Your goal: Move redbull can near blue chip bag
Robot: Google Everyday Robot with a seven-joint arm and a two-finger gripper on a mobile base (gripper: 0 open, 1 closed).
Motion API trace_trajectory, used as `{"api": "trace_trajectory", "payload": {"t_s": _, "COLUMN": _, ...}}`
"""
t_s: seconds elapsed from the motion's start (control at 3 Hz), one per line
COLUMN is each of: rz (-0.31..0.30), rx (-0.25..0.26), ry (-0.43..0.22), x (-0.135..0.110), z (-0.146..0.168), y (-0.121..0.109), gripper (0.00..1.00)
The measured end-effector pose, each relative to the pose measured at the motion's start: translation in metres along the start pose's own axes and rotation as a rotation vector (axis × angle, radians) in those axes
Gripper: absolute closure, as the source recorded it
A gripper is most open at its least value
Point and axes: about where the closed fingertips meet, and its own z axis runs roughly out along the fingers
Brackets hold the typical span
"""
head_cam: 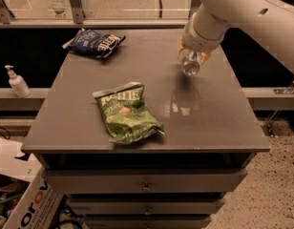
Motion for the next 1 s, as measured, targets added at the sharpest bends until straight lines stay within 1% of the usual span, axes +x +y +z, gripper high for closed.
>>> {"api": "trace_trajectory", "payload": {"t_s": 0.33, "rz": -0.045, "rx": 0.050, "ry": -0.042, "x": -0.030, "z": 0.000, "y": -0.037, "gripper": 1.00}}
{"api": "trace_trajectory", "payload": {"t_s": 0.67, "rz": -0.051, "rx": 0.051, "ry": -0.040, "x": -0.027, "z": 0.005, "y": -0.041, "gripper": 1.00}}
{"api": "trace_trajectory", "payload": {"t_s": 1.0, "rz": -0.085, "rx": 0.073, "ry": -0.017, "x": -0.006, "z": 0.010, "y": -0.062, "gripper": 1.00}}
